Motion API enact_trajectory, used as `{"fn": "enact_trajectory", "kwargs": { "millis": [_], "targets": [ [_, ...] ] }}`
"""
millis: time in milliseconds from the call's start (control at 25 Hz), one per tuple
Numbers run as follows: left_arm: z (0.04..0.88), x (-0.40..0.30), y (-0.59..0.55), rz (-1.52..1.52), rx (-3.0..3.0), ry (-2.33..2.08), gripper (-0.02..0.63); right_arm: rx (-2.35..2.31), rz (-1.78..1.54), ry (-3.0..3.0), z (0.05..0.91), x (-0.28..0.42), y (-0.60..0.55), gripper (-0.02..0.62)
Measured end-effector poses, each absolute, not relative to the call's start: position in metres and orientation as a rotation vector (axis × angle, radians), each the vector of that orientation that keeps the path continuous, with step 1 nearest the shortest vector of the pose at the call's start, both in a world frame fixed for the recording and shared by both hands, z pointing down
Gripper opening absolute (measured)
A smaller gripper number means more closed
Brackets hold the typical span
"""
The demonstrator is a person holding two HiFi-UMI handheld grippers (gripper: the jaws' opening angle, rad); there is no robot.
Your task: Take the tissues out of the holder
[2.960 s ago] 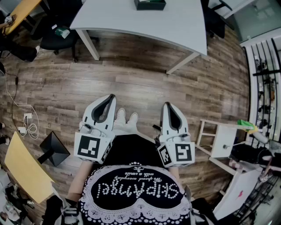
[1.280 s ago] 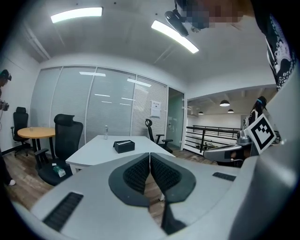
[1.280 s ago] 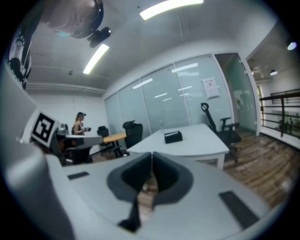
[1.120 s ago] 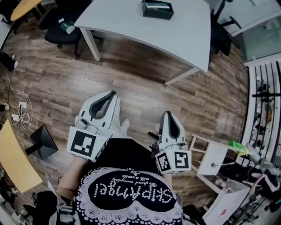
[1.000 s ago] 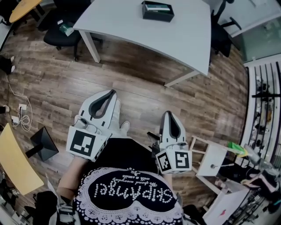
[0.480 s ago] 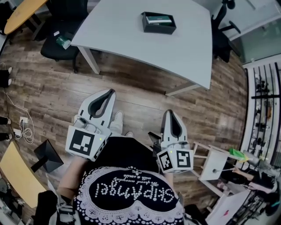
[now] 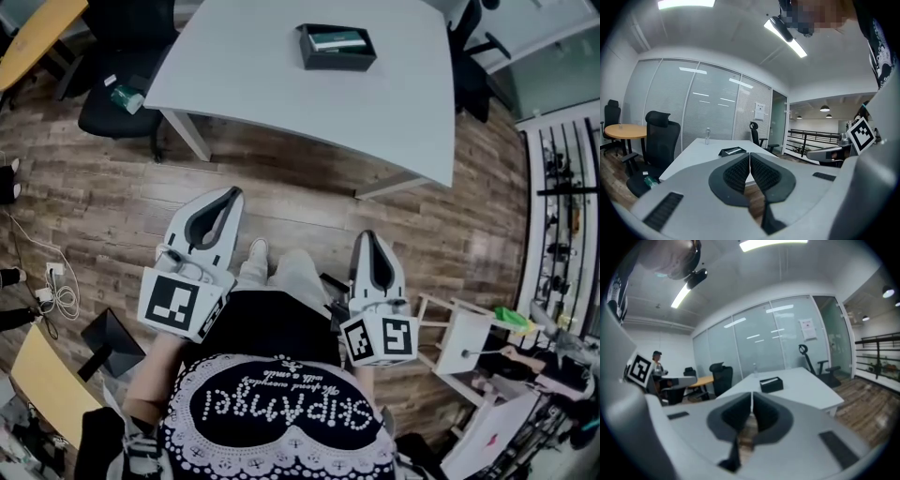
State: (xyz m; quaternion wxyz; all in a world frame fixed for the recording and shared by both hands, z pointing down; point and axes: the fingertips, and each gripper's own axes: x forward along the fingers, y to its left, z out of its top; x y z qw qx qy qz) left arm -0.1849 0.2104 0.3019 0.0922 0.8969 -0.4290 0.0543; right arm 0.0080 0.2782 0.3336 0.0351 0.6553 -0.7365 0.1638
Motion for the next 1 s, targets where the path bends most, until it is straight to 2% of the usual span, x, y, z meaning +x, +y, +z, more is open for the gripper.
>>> {"fn": "enact_trajectory", "kwargs": {
  "millis": [600, 1000],
  "targets": [
    [0.311, -0.176, 0.171, 0.176, 2.593, -1.347, 0.025, 1.912, 0.543, -2.301, 0.342, 0.023, 0.224, 0.034],
    [0.301, -0.133, 0.12, 0.119, 2.573, -1.429, 0.025, 1.857, 0.512, -2.351, 0.336, 0.067, 0.165, 0.034]
  ]
}}
